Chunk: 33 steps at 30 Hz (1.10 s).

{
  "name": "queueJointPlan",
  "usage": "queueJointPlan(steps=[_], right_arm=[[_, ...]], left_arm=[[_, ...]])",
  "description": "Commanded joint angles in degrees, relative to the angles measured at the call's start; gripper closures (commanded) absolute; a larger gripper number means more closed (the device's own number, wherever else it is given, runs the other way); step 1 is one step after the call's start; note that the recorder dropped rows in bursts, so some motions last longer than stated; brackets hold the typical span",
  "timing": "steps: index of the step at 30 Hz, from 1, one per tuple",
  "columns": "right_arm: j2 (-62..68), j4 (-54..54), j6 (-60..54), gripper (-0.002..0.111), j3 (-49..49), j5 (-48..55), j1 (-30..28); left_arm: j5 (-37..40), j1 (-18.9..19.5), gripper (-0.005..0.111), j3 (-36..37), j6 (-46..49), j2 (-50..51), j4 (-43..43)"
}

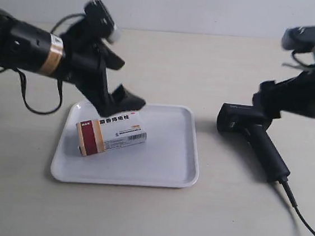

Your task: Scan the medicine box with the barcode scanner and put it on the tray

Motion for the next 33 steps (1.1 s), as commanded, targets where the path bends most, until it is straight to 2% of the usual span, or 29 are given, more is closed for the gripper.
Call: queueJointPlan(steps=[1, 2, 3, 4, 6, 9, 12, 16, 19, 24, 33], right_arm=[[-19.5, -0.8, 0.4, 0.060, -0.1, 4.5, 0.1], [-22.8, -0.5, 1.0, 0.069, 0.2, 4.2, 0.1], [-26.7, -0.3, 1.5, 0.081, 0.8, 2.5, 0.1], [-30.4, -0.1, 1.8, 0.092, 2.2, -0.2, 0.1], [-36.3, -0.1, 1.8, 0.108, 6.6, -5.8, 0.1], [-43.9, 0.0, 1.8, 0.108, 14.7, -13.3, 0.1], [-49.6, 0.0, 1.8, 0.108, 23.0, -18.6, 0.1], [-53.6, 0.5, 4.3, 0.108, 31.7, -18.6, 0.1], [-55.0, 0.5, 5.1, 0.108, 35.1, -15.9, 0.1], [-55.2, 0.5, 5.2, 0.108, 35.8, -8.1, 0.1], [-55.2, 0.5, 5.2, 0.108, 35.8, -7.0, 0.1]], left_arm=[[-0.5, 2.0, 0.057, 2.1, -13.2, -14.5, 2.5], [-0.5, 2.8, 0.072, 3.1, -14.9, -17.0, 2.5], [-0.3, 3.8, 0.092, 4.7, -16.1, -20.1, 2.5], [-0.2, 4.9, 0.106, 6.7, -16.6, -23.0, 2.5], [0.7, 6.7, 0.105, 11.3, -18.6, -28.6, 2.5], [5.5, 9.0, 0.105, 21.0, -20.8, -36.6, 1.9], [15.3, 9.7, 0.105, 30.3, -20.5, -44.6, -5.0], [26.0, 9.7, 0.105, 40.3, -20.7, -56.0, -10.8], [27.0, 9.7, 0.105, 46.2, -21.1, -64.2, -15.5], [24.6, 9.7, 0.105, 51.3, -20.8, -72.4, -14.7], [25.2, 9.7, 0.105, 52.9, -19.7, -76.2, -13.7]])
